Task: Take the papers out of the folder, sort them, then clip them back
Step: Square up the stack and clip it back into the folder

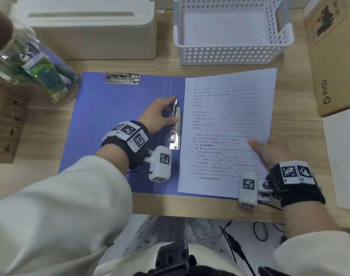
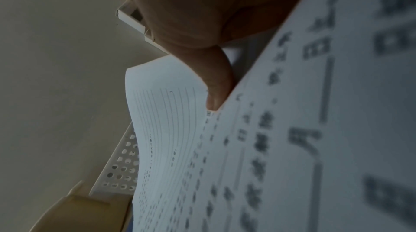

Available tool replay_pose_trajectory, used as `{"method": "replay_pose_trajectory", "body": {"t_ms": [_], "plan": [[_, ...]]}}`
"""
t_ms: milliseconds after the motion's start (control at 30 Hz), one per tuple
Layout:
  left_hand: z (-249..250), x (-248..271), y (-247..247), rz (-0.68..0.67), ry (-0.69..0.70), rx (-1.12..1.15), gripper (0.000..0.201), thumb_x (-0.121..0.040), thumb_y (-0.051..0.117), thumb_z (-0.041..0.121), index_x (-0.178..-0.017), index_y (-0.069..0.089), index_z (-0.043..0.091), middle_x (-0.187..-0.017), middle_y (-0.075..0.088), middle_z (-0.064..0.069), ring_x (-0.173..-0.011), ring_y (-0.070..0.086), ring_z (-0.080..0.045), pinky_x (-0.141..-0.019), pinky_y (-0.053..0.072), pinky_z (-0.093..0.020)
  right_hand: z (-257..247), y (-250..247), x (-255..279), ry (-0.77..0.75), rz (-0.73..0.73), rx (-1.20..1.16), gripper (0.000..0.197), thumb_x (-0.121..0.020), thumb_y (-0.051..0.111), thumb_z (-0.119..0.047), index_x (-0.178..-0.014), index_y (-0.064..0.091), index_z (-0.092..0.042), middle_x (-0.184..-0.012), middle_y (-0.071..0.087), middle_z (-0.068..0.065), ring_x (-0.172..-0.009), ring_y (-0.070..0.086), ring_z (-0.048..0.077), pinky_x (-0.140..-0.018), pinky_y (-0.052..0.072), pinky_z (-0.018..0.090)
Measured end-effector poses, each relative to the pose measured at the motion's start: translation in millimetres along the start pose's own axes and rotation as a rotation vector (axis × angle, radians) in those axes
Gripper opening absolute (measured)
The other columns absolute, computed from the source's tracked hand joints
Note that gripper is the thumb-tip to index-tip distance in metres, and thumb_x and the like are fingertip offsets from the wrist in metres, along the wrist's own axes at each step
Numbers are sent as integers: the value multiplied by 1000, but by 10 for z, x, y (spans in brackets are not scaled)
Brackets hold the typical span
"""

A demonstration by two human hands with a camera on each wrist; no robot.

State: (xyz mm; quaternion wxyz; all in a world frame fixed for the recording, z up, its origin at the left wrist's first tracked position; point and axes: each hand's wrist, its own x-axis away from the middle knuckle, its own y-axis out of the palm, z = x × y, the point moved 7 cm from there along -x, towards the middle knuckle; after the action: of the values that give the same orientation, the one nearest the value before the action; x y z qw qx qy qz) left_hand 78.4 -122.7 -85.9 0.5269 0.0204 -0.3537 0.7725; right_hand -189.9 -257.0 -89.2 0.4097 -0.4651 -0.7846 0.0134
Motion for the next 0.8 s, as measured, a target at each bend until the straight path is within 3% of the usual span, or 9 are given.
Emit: {"method": "replay_pose_trajectory", "body": {"t_ms": [200, 333, 467, 567, 633, 733, 800], "plan": [[-5, -10, 6, -4, 4, 5, 68, -82, 63, 10, -141, 30, 12, -133, 43, -15, -117, 47, -22, -96, 32, -19, -2, -11, 30, -5, -7, 2, 32, -86, 62, -3, -119, 60, 1, -120, 64, 20, -93, 61, 26, -88, 49, 39], [-16, 2, 4, 8, 12, 37, 67, -82, 64, 9, -141, 31, 13, -129, 44, -11, -107, 45, -13, -91, 33, -14, -26, 72, 31, -26, -20, 21, 31, -87, 61, -4, -118, 61, 3, -120, 64, 20, -95, 62, 27, -88, 48, 37], [-25, 12, -1, 27, 15, 96, 64, -81, 65, 6, -138, 36, 15, -115, 43, -4, -101, 45, -13, -93, 37, -22, -30, 164, 16, -31, -19, 34, 31, -87, 61, -4, -117, 61, 4, -120, 64, 20, -102, 63, 31, -93, 49, 42], [-31, 23, 0, 48, 6, 207, 60, -79, 65, 1, -133, 42, 13, -105, 47, -1, -92, 46, -14, -85, 43, -20, -14, 175, -8, -28, -4, 47, 31, -87, 62, -6, -117, 61, 4, -120, 64, 21, -104, 63, 34, -94, 49, 44], [-7, 52, -32, 74, 14, 322, 51, -78, 64, -2, -124, 49, 13, -93, 50, 4, -80, 50, -11, -77, 47, -14, -7, 173, -22, -23, 0, 54, 32, -87, 62, -6, -116, 61, 4, -120, 65, 21, -105, 63, 34, -93, 49, 41], [23, 160, -157, 167, 40, 399, 19, -83, 61, 5, -95, 62, 20, -83, 58, 8, -68, 56, 2, -67, 47, -10, -11, 183, -26, -27, 0, 57, 33, -86, 62, -4, -118, 60, 4, -121, 64, 22, -106, 63, 34, -95, 48, 42], [14, 279, -182, 171, 22, 429, 17, -83, 61, 7, -78, 64, 23, -79, 66, 8, -63, 59, 7, -66, 48, -12, -18, 187, -19, -34, 2, 70, 34, -86, 63, -5, -119, 59, 4, -122, 63, 22, -108, 62, 34, -97, 47, 45]]}}
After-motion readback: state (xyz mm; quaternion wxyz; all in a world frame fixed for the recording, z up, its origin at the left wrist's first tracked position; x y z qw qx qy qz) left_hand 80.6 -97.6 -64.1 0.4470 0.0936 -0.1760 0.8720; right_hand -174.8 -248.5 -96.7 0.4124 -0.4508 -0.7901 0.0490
